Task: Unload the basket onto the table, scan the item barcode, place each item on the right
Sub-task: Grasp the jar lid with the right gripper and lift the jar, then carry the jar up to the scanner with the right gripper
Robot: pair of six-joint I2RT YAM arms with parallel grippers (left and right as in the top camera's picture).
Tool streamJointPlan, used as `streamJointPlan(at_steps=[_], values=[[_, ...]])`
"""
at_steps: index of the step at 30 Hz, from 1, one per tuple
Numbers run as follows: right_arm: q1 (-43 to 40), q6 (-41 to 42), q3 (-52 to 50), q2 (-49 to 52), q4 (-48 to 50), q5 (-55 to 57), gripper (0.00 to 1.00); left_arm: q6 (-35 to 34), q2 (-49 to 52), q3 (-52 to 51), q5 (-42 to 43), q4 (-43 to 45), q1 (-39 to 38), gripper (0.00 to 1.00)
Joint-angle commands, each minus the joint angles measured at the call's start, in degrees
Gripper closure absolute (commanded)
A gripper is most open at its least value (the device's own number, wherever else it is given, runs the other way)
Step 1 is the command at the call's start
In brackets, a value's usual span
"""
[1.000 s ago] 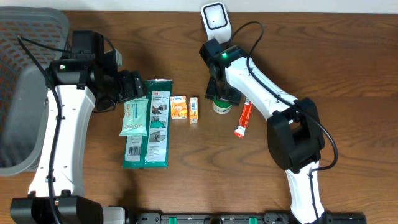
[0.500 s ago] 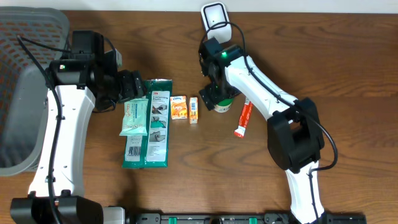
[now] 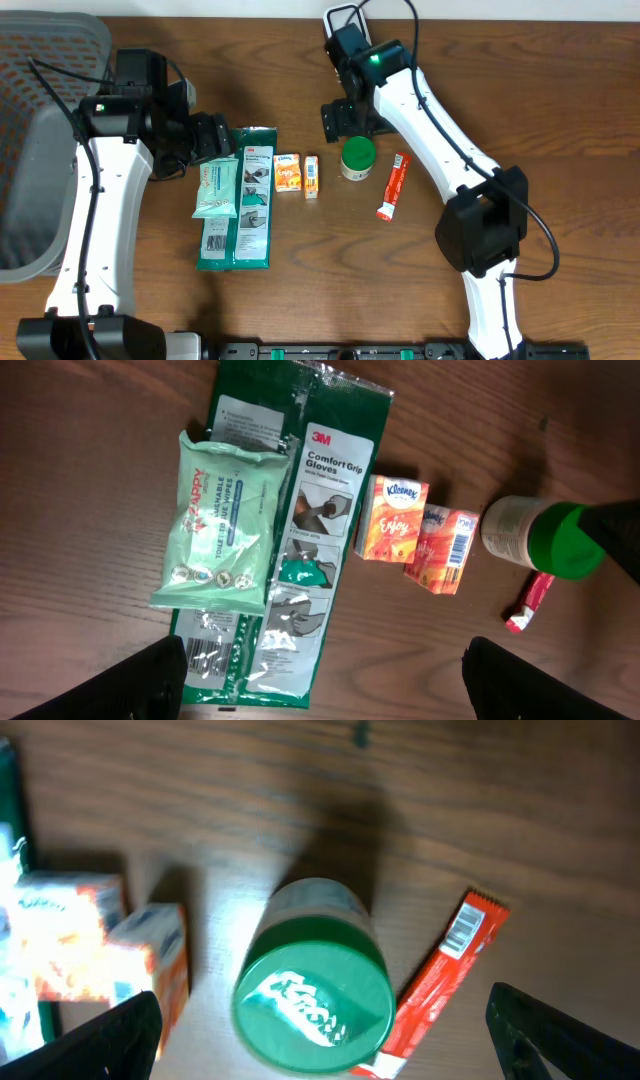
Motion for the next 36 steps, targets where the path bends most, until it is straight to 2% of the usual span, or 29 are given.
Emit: streamJointPlan(at_steps=[1,3,6,11,14,20,22,23,28,32,34,35,36], values=[[-0.3,15.7,-4.1,-0.5,0.9,-0.7,0.01,0.7,0.3,-0.1,-0.8,0.0,-0.1,0.11],[0.0,20.3,-6.8,-0.5,1.6,-0.7,0.01,0.7,0.3,-0.1,-0.8,0.0,-0.1,0.11],[0.3,20.6,-10.9,-0.5,6.3,-1.4,0.02,0.7,0.3,-0.1,-0.8,0.0,-0.1,0.11],[1.2,20.7,-15.8,-0.5,14.0,-3.7,0.14,0.7,0.3,-0.1,-0.8,0.0,-0.1,0.11],[1.2,23.3,-17.0,-0.5,14.3,-3.7,0.19,0.7,0.3,-0.1,-0.8,0.0,-0.1,0.11],[1.2,26.5,-18.3,-0.5,14.3,-3.7,0.20,0.7,0.3,-0.1,-0.8,0.0,-0.1,0.11],[1.2,26.5,-18.3,-0.5,14.3,-3.7,0.27,0.7,0.3,-0.1,-0.8,0.0,-0.1,0.11],[1.1,26.4,-18.3,-0.5,14.3,-3.7,0.36,0.7,0.3,-0.1,-0.8,0.0,-0.1,0.11],[0.4,20.9,-16.5,-0.6,12.3,-3.7,0.46,0.7,0.3,-0.1,-0.8,0.0,-0.1,0.11],[-0.8,16.9,-12.5,-0.6,7.6,-3.5,0.49,0.7,0.3,-0.1,-0.8,0.0,-0.1,0.11],[-1.0,12.9,-9.9,-0.6,4.9,-2.6,0.56,0.7,0.3,-0.1,-0.8,0.0,-0.1,0.11],[-1.0,9.9,-7.8,-0.6,3.1,-2.4,0.66,0.7,0.3,-0.1,-0.8,0.0,-0.1,0.11],[-1.0,7.0,-5.1,-0.6,1.2,-2.4,0.80,0.7,0.3,-0.1,-0.8,0.0,-0.1,0.11]])
